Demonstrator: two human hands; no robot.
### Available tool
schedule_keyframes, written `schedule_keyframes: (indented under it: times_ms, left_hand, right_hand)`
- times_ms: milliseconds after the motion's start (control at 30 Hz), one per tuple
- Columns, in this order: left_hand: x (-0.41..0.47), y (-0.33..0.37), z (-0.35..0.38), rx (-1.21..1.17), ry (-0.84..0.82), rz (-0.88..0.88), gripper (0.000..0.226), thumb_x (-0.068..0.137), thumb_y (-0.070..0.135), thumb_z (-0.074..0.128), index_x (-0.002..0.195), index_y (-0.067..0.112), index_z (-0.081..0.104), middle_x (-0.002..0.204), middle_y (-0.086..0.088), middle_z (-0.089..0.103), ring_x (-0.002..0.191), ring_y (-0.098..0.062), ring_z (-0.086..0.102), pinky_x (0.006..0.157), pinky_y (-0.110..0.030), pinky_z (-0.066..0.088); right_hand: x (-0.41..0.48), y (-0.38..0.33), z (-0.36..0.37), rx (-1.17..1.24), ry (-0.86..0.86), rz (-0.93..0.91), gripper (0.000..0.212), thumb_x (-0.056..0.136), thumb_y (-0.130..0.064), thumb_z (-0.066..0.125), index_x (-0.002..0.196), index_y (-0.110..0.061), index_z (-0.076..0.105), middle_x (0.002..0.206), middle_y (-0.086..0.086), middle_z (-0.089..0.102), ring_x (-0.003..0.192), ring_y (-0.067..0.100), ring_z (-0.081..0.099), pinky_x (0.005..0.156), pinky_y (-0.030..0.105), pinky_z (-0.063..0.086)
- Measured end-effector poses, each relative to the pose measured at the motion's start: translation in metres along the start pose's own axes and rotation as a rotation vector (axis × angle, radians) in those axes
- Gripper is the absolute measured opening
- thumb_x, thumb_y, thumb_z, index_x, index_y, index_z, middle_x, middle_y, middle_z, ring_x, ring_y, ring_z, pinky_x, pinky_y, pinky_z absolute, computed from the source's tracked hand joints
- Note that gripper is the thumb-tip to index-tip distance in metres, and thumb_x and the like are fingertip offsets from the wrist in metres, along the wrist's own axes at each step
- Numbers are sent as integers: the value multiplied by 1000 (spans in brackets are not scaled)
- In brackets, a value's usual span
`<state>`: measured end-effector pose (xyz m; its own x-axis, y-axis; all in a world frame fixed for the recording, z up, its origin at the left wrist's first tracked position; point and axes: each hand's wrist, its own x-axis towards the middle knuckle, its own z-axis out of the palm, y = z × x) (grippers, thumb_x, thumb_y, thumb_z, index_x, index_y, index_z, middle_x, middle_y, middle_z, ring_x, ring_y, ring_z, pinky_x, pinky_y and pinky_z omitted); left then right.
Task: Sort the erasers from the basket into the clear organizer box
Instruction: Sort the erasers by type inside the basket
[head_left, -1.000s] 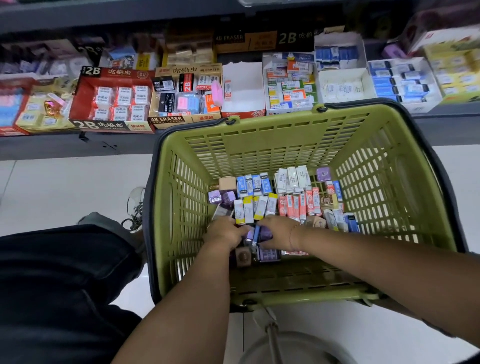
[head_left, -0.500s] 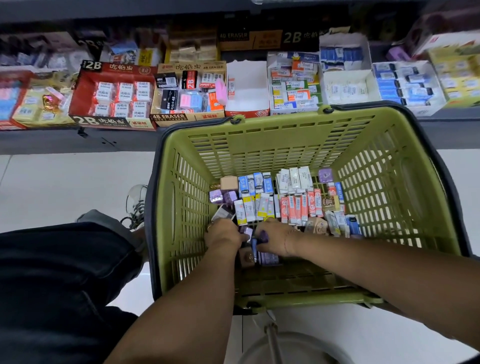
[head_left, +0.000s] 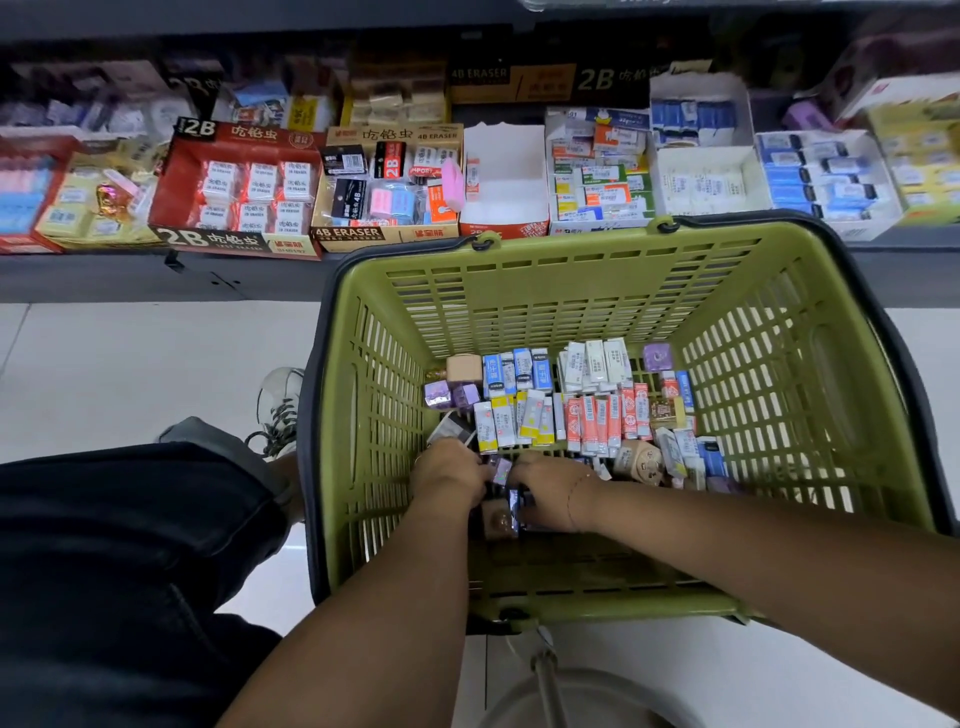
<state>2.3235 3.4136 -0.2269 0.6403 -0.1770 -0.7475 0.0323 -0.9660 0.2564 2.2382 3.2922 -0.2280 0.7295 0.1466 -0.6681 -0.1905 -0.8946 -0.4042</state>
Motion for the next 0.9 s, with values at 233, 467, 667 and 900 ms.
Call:
schedule_keyframes:
  times_ms: [233, 467, 667, 900]
  left_hand:
    - [0, -1, 2, -232, 55, -64, 27, 84, 34, 70, 79, 8, 68, 85, -10, 69, 84, -26, 65, 74, -31, 51]
    - [7, 1, -11, -433, 231, -14, 20, 81, 33, 75, 77, 14, 68, 77, 0, 67, 67, -15, 58, 63, -22, 39]
    - [15, 24, -25, -515, 335, 191, 28, 88, 20, 68, 110, 3, 69, 104, -11, 72, 95, -25, 66, 82, -27, 49]
    - [22, 31, -17, -377, 255, 285, 28, 96, 19, 56, 120, 9, 67, 111, -12, 70, 101, -28, 63, 84, -30, 48]
  right_hand:
    - [-6, 1, 0, 192, 66, -27, 20, 81, -20, 67, 85, -25, 48, 93, 2, 62, 84, 21, 58, 71, 33, 48]
    - [-8, 10, -43, 532, 173, 115, 12, 83, -15, 66, 94, -17, 64, 89, -3, 63, 83, 18, 64, 75, 31, 55]
    - [15, 24, -79, 781, 706, 316, 13, 81, -8, 67, 74, -14, 58, 71, -1, 58, 73, 16, 56, 64, 19, 42]
    - [47, 12, -57, 704, 664, 347, 9, 81, -19, 73, 85, -13, 68, 86, 3, 68, 82, 20, 63, 78, 33, 52]
